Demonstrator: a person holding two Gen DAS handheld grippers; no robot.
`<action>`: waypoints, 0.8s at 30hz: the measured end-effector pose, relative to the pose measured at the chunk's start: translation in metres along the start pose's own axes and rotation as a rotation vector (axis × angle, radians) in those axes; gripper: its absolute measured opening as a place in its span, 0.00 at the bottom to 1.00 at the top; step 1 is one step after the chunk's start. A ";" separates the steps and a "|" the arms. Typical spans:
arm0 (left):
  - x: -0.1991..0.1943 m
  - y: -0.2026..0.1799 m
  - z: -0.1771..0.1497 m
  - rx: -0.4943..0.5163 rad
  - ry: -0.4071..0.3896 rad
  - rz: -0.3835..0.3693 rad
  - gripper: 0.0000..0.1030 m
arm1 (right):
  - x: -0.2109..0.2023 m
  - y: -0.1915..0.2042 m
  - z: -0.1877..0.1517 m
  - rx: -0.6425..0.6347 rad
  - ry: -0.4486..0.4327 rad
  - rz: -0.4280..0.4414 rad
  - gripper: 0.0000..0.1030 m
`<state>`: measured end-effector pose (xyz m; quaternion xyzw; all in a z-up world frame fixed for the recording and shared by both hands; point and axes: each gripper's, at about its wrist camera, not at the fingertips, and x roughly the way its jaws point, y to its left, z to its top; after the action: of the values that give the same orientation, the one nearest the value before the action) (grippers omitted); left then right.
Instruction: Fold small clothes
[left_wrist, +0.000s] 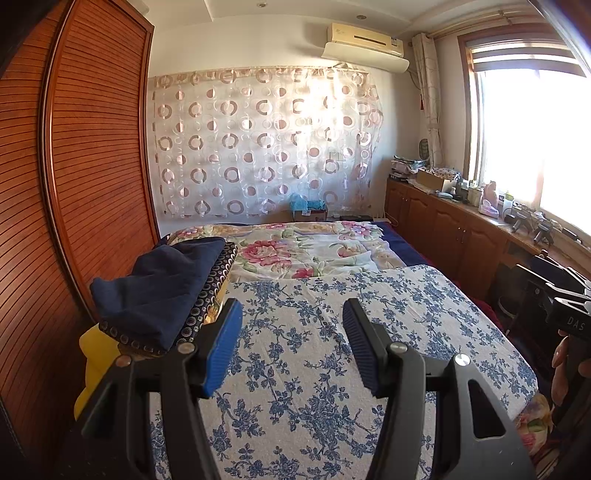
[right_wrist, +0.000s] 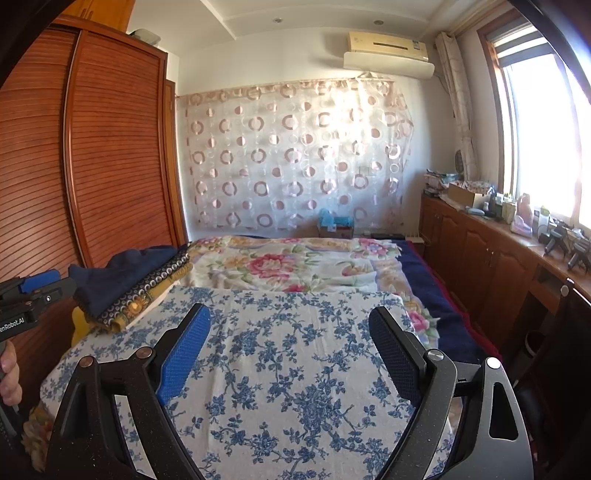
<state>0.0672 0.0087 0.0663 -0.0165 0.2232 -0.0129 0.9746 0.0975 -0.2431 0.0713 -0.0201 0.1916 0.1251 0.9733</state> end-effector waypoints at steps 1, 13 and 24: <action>0.000 0.000 0.000 0.000 0.000 0.000 0.55 | 0.000 0.000 0.000 0.000 -0.001 0.000 0.87; 0.000 0.000 -0.001 0.001 0.000 0.001 0.55 | -0.001 0.002 0.001 -0.001 -0.003 0.000 0.87; -0.001 0.001 0.001 0.001 -0.001 0.001 0.55 | -0.003 0.003 0.002 -0.001 -0.006 0.000 0.87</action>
<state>0.0667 0.0096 0.0672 -0.0158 0.2225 -0.0124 0.9747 0.0944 -0.2409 0.0743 -0.0203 0.1888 0.1254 0.9738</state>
